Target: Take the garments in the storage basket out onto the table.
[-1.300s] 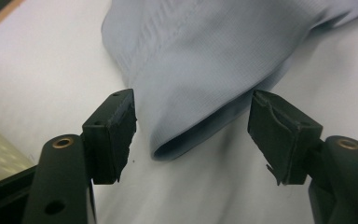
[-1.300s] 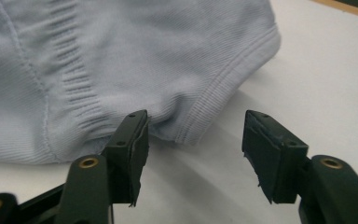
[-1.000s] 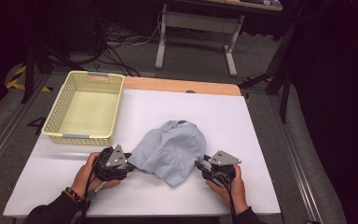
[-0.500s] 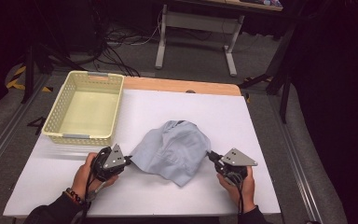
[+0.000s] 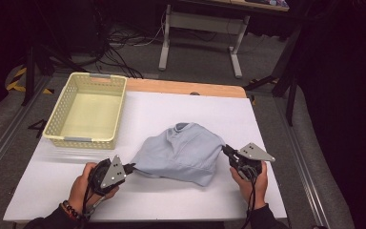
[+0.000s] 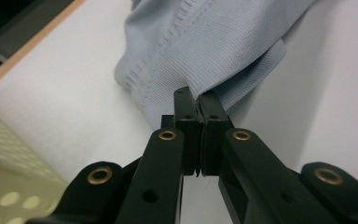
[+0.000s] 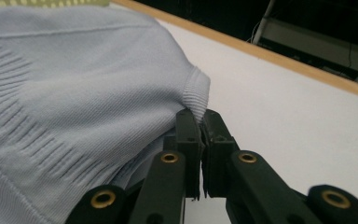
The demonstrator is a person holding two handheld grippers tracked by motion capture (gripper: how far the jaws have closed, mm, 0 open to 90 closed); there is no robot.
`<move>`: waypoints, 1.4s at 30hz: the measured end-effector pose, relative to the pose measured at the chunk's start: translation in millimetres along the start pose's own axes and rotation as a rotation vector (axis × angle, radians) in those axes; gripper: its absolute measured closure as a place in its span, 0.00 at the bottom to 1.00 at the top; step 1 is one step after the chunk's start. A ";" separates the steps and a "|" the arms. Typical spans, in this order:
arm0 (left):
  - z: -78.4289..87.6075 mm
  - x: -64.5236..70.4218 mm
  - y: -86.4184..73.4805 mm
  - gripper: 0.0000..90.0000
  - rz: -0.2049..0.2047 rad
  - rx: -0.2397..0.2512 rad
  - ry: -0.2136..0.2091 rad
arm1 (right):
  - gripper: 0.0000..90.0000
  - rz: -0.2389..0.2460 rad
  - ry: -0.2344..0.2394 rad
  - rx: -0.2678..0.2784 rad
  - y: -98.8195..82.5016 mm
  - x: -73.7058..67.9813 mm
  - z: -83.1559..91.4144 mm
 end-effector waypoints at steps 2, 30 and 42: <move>3.5 7.4 -3.5 0.98 -0.017 -0.008 -0.016 | 0.95 -0.002 -0.004 -0.019 -5.1 -0.6 -1.5; 10.5 40.4 -34.9 0.98 0.005 -0.090 -0.120 | 0.39 -0.099 0.294 -0.090 -45.3 -77.5 7.9; 13.0 29.8 -25.0 0.98 0.076 -0.004 -0.059 | 0.89 -0.069 0.327 -0.147 -50.2 -84.8 2.6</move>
Point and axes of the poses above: each handheld gripper's, and its own axes: z roughly backward along the jaws, y roughly out of its top, x roughly to its right, the point moved 8 cm from there along -z, roughly forward along the jaws, and after that the axes turned 14 degrees about y, right-handed, at the moved point
